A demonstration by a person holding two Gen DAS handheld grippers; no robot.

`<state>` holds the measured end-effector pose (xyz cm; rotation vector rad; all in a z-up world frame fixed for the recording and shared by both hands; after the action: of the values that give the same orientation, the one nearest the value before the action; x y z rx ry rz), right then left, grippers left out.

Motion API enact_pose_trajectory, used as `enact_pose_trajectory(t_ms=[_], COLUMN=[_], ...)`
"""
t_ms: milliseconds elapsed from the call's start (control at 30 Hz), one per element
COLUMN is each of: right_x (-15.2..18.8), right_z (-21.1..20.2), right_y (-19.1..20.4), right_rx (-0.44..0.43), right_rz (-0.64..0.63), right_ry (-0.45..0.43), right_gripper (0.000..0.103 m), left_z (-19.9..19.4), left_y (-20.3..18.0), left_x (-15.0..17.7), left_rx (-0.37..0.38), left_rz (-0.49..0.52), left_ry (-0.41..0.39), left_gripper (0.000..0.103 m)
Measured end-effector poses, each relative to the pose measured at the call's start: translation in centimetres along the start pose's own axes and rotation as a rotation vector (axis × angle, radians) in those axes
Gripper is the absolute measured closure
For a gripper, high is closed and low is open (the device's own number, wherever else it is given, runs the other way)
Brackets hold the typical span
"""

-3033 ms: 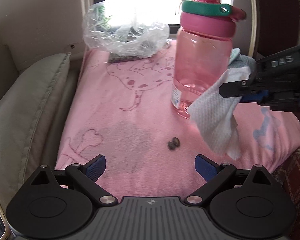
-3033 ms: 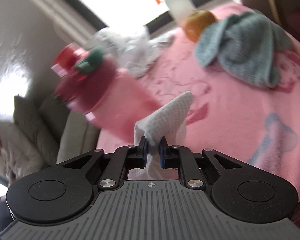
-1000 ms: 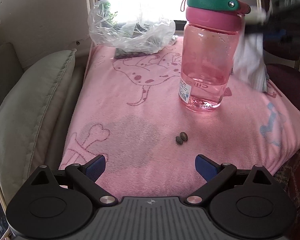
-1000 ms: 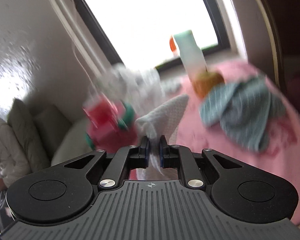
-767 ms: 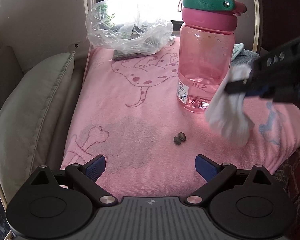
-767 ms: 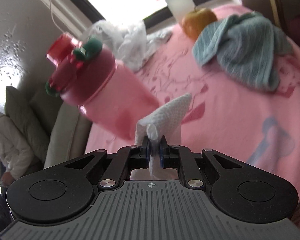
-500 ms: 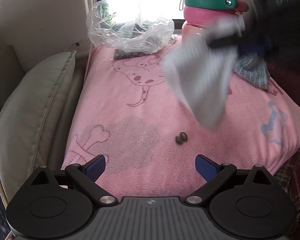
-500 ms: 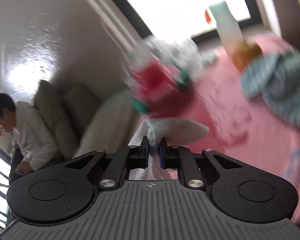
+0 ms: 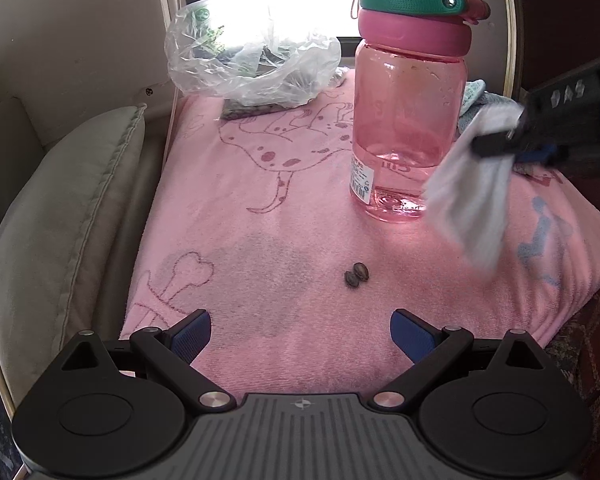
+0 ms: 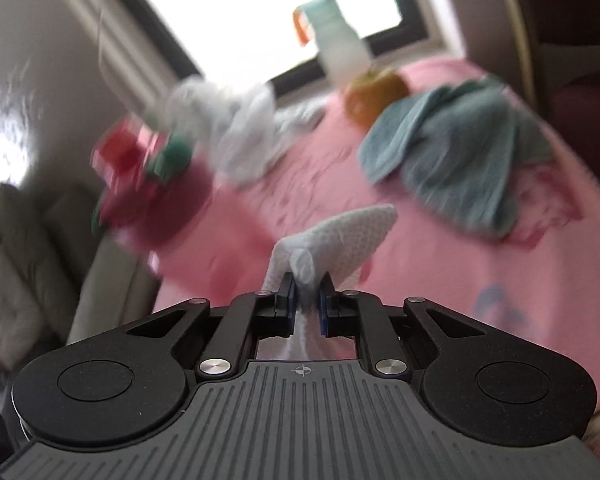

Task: Clean container

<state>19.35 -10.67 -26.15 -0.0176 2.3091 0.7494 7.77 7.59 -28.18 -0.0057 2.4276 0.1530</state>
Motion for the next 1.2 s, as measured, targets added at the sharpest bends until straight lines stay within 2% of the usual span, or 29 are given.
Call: enact_pose_trajectory(t_ms=[100,233,400,500,600,700,800,833,900,967,1033,1200], right_x=[-1.6,-2.6,-3.4,-3.2,-3.2,-3.2,-2.9,-2.7,-2.4,-2.0,-1.8,-0.9], right_z=[-1.1,-1.0,1.9,4.2,6.0,7.7,9.5,10.2,11.1,11.8,12.0,10.6], right_y=[-0.5,-1.7,-2.4,-3.2,-4.0,-4.2,-3.8,-3.7,-3.4,-3.2,-3.3,-3.3], right_rx=[-0.009,-0.071,-0.118,-0.175,-0.232,-0.285,-0.324,-0.333,-0.344,-0.364,-0.382,-0.360], right_rz=[-0.005,0.067,0.111,0.184,0.269,0.326,0.362,0.371,0.370,0.369,0.396,0.414], right_ry=[-0.066,-0.099,-0.058,-0.003,0.021,0.041,0.075,0.088,0.113,0.149,0.170,0.174], right_gripper=[0.088,0.088,0.086,0.086,0.086,0.086,0.086,0.086,0.086,0.086,0.086,0.086], left_z=[-0.4,-1.3,-1.0,0.1,1.4,1.7,1.4,1.3,1.5,2.0,2.2,2.8], left_y=[-0.9,-3.2,-6.5,-7.9,-8.3,-8.7,-8.9,-8.9,-8.8,-8.8,-9.0,-8.2], left_x=[-0.6,-2.3,-4.7,-5.9,-6.5,-6.7,-6.4,-6.3,-5.9,-5.6,-5.6,-6.4], left_rx=[0.025,0.069,0.093,0.079,0.036,0.026,-0.030,-0.053,-0.077,-0.032,-0.017,0.005], left_rz=[0.008,0.057,0.153,0.210,0.231,0.223,0.201,0.191,0.173,0.186,0.217,0.225], left_ry=[-0.042,-0.125,-0.203,-0.246,-0.244,-0.250,-0.265,-0.265,-0.250,-0.221,-0.222,-0.224], left_gripper=[0.007,0.008,0.021,0.021,0.020,0.020,0.020,0.026,0.028,0.029,0.024,0.022])
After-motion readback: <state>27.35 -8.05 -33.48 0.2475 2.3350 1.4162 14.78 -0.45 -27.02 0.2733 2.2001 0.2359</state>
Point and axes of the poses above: each gripper's, at about its wrist camera, not at the fingertips, and z roughly the way its jaws point, y to its left, x to its underside, the point moved 8 cm from there along z, roughly the way its jaws point, and after that the axes turned 4 degrees about -x, right-handed, at the moved point
